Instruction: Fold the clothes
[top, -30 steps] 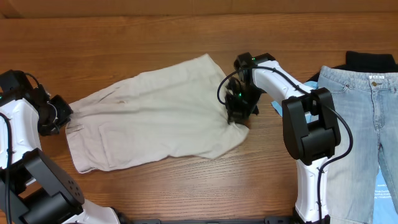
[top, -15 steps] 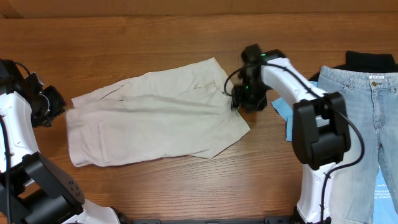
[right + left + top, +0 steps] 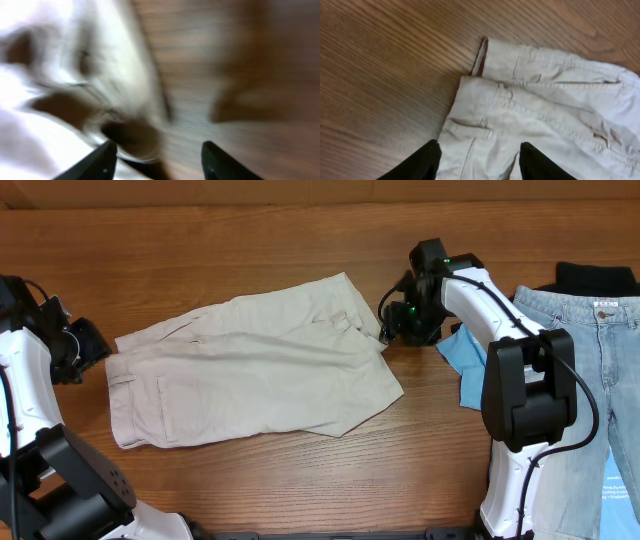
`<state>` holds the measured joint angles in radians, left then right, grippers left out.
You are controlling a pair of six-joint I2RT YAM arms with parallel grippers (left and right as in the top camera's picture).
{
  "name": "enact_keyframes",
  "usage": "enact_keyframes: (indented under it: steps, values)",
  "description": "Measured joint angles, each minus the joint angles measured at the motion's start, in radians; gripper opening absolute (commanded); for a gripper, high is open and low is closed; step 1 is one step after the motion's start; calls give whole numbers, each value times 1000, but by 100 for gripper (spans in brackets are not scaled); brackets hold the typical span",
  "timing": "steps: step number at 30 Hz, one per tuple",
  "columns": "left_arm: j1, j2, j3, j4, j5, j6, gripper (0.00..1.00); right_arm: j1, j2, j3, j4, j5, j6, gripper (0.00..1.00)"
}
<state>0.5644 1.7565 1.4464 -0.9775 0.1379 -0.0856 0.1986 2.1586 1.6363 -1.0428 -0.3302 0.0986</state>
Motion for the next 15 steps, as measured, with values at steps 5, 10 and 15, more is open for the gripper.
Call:
enact_keyframes:
  steps: [5,10,15]
  values:
    - [0,0,-52,24,0,0,57,4,0,0,198,-181,-105,41]
    - [-2,0,-84,23,0,0,57,19,0,0,288,-244,-121,43]
    - [-2,0,-84,30,0,0,57,77,0,0,293,-254,-126,46]
